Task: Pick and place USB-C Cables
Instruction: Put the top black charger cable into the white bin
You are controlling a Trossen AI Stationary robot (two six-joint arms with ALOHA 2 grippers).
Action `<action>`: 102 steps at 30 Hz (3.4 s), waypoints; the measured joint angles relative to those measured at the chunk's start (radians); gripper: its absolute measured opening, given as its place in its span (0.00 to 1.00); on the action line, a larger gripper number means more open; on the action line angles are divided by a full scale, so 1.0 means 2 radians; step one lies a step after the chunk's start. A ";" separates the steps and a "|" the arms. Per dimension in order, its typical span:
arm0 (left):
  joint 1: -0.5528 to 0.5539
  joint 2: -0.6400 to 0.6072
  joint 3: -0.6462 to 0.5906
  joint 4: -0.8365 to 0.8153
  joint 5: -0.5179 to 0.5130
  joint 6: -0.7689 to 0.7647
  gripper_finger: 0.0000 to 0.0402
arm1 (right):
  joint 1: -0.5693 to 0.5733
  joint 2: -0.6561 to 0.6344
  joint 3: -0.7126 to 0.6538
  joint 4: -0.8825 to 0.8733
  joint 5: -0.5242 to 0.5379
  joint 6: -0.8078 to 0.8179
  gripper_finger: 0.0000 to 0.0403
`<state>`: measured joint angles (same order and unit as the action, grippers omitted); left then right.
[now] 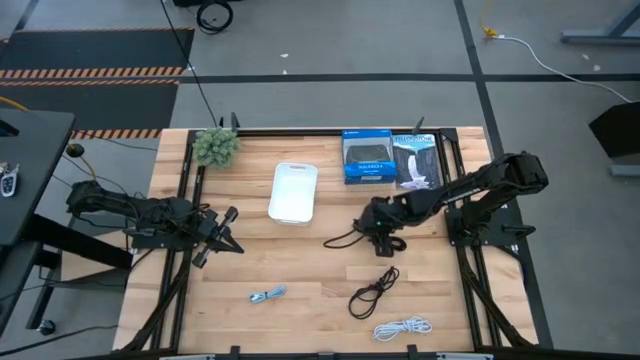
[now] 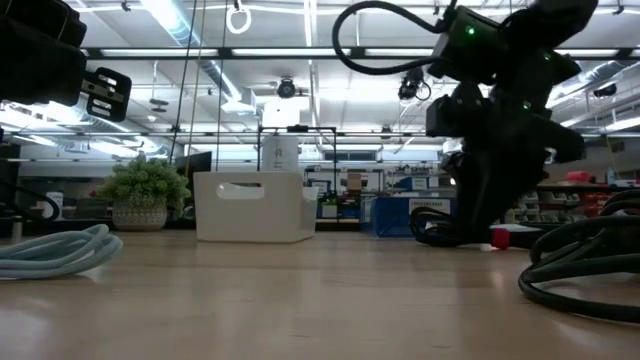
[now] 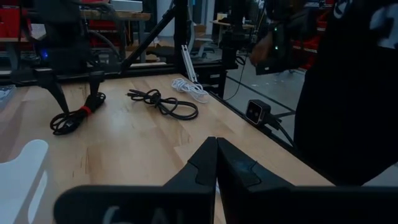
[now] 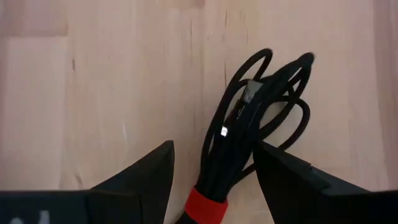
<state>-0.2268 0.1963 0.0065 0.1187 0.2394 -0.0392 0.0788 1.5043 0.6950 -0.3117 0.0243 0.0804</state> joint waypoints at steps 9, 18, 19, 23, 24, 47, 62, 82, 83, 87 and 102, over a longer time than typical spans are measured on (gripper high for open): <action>0.000 0.000 0.000 0.000 0.000 -0.001 0.03 | 0.014 0.000 -0.016 0.026 0.058 -0.022 0.42; 0.000 0.000 0.000 0.000 0.000 0.000 0.03 | 0.014 0.000 -0.016 0.038 0.062 -0.025 0.12; 0.000 0.000 0.000 0.000 0.000 0.000 0.03 | 0.014 0.000 -0.016 0.038 0.063 -0.025 0.08; 0.000 0.000 0.000 0.000 0.000 0.000 0.03 | 0.014 0.000 -0.016 0.042 0.060 -0.021 0.04; 0.000 0.000 0.000 0.000 0.000 -0.001 0.03 | 0.014 0.000 -0.014 0.042 0.058 -0.015 0.05; 0.000 0.000 0.000 0.000 0.000 0.000 0.03 | -0.039 0.000 0.127 0.093 -0.046 0.073 0.03; 0.000 0.000 0.000 0.001 0.000 0.000 0.03 | -0.095 0.057 0.297 0.233 -0.070 0.102 0.05; 0.000 0.000 0.000 0.002 0.000 0.000 0.03 | -0.093 0.139 0.436 0.234 -0.088 0.100 0.05; 0.000 0.000 0.000 0.002 0.000 0.000 0.03 | -0.093 0.139 0.441 0.234 -0.088 0.099 0.05; 0.000 0.000 0.000 0.001 0.000 0.000 0.03 | -0.096 0.138 0.468 0.233 -0.088 0.089 0.05; 0.000 0.000 0.000 0.002 0.000 0.000 0.03 | -0.114 0.138 0.646 0.006 -0.058 0.008 0.05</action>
<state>-0.2268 0.1959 0.0067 0.1223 0.2394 -0.0399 -0.1491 1.7794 1.9868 -0.2989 -0.0916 0.0960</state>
